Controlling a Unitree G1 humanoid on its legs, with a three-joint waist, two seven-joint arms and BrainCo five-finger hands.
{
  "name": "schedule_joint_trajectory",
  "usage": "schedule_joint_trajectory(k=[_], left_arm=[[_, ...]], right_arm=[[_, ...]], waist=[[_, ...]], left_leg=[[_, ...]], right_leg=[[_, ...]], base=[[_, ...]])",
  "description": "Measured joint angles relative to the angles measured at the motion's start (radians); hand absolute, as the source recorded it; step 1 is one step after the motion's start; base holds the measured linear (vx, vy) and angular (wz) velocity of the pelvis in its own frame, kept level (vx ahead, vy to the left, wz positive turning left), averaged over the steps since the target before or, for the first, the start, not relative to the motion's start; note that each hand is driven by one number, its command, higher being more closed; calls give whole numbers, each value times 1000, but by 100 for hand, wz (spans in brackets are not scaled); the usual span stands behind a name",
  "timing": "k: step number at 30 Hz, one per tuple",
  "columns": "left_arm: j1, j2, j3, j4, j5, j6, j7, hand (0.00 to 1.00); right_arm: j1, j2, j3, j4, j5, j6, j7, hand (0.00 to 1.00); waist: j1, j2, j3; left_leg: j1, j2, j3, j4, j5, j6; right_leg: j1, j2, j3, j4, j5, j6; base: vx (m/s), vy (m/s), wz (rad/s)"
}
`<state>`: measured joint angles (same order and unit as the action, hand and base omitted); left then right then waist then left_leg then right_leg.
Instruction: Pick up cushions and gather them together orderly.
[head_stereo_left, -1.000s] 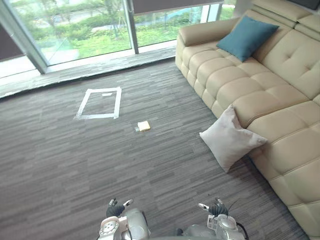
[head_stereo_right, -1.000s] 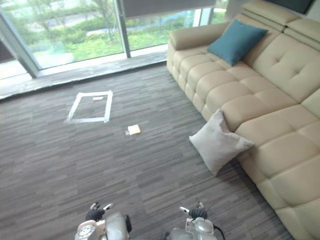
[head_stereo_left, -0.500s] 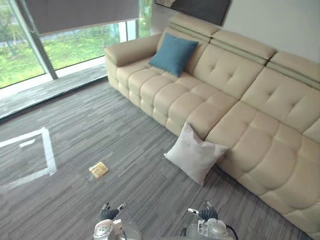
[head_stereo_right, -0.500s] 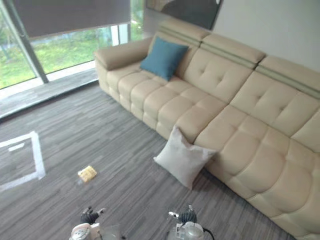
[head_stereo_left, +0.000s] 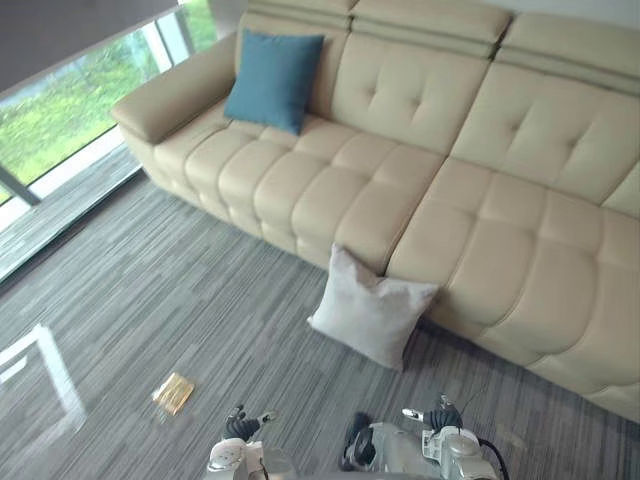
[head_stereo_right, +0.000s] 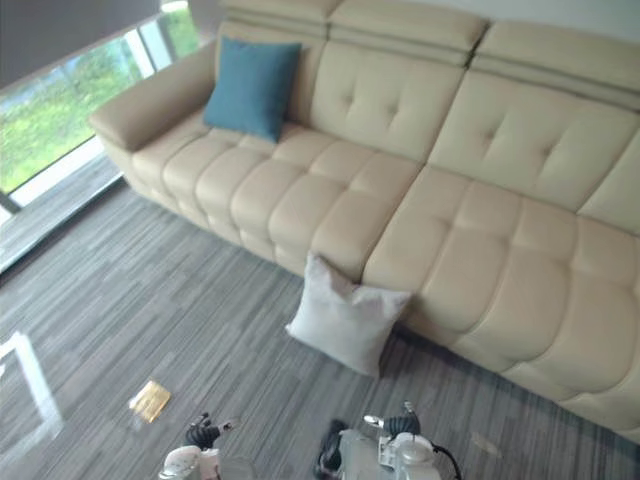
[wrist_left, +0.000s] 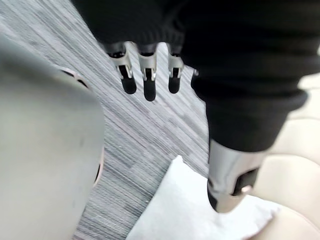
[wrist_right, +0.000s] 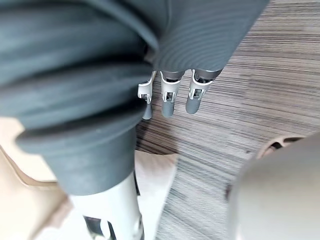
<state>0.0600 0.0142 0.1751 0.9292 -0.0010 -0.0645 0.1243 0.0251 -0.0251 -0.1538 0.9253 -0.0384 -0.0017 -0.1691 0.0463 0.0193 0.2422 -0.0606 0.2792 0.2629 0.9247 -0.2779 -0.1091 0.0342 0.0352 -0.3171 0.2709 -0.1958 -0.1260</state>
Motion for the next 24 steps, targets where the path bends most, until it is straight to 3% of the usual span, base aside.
schedule_joint_trajectory(k=[4, 6, 7, 8, 9, 11, 13, 17, 20, 23, 24], left_arm=[[1, -14, 2, -23, 0, -12, 3, 0], [1, -18, 2, -33, 0, -15, 6, 0], [2, -20, 2, -31, 0, -15, 6, 0], [5, -27, 3, -25, -1, -15, 7, 0], [1, -20, 5, -23, 2, -15, 5, 0], [0, 8, 2, -12, 17, -14, 3, 0], [0, 12, 2, -8, 21, -13, 4, 0], [1, 12, 0, 16, 28, -13, 1, 0], [4, 13, -5, 25, 28, -12, 1, 0], [6, 13, -8, 24, 28, -14, -1, 0], [9, 18, -8, 22, 28, -15, -1, 0]], right_arm=[[1, 1, 0, -4, 1, 4, -8, 0], [1, 10, 3, -4, 1, 6, -8, 0], [7, 10, 4, -4, 1, 6, -8, 0], [11, 7, 11, -7, 1, 6, -8, 0], [11, 16, 14, -6, 1, 7, -9, 0], [27, 41, 22, -9, 0, 6, -9, 0], [32, 55, 21, -10, -1, 6, -9, 0], [32, 64, 17, -19, -5, 6, -7, 0], [38, 65, 17, -38, -7, 1, -6, 0], [39, 63, 17, -36, -8, -4, -6, 0], [42, 64, 18, -34, -8, -5, -6, 0]], waist=[[15, 4, -2], [21, 4, -3], [21, 8, -5], [25, 21, -12], [30, 12, -16], [30, -43, -49], [36, -55, -56], [41, -45, -50], [40, -38, -48], [41, -37, -49], [41, -48, -56]], left_leg=[[-98, -101, -93, -297, -16, 20], [-108, -175, -199, -474, 25, 22], [-105, -181, -213, -516, 53, 28], [-92, -178, -220, -558, 166, 49], [-76, -183, -194, -549, 165, 47], [-46, -211, -126, -580, 137, 78], [-19, -221, -86, -584, 113, 92], [106, -229, -21, -652, 93, 117], [159, -214, -26, -668, 73, 121], [169, -186, -56, -674, 59, 93], [165, -187, -67, -673, 58, 75]], right_leg=[[69, -5, 95, -34, -19, 33], [89, -16, 156, -29, -41, 68], [92, -15, 171, -27, -47, 79], [96, -7, 204, -15, -65, 106], [100, -18, 233, -1, -75, 119], [94, -72, 253, 7, -87, 149], [96, -92, 267, 21, -84, 154], [23, -125, 272, 275, -59, 198], [-41, -162, 221, 425, -85, 185], [-75, -202, 166, 352, -90, 190], [-69, -207, 166, 255, -41, 181]], base=[[298, 57, -69], [337, 205, -82], [356, 279, -93], [254, 224, -85], [324, 292, -92], [300, 261, -69], [252, 219, -59], [120, 136, -43], [61, 22, -2], [30, -80, 19], [95, -153, 27]])
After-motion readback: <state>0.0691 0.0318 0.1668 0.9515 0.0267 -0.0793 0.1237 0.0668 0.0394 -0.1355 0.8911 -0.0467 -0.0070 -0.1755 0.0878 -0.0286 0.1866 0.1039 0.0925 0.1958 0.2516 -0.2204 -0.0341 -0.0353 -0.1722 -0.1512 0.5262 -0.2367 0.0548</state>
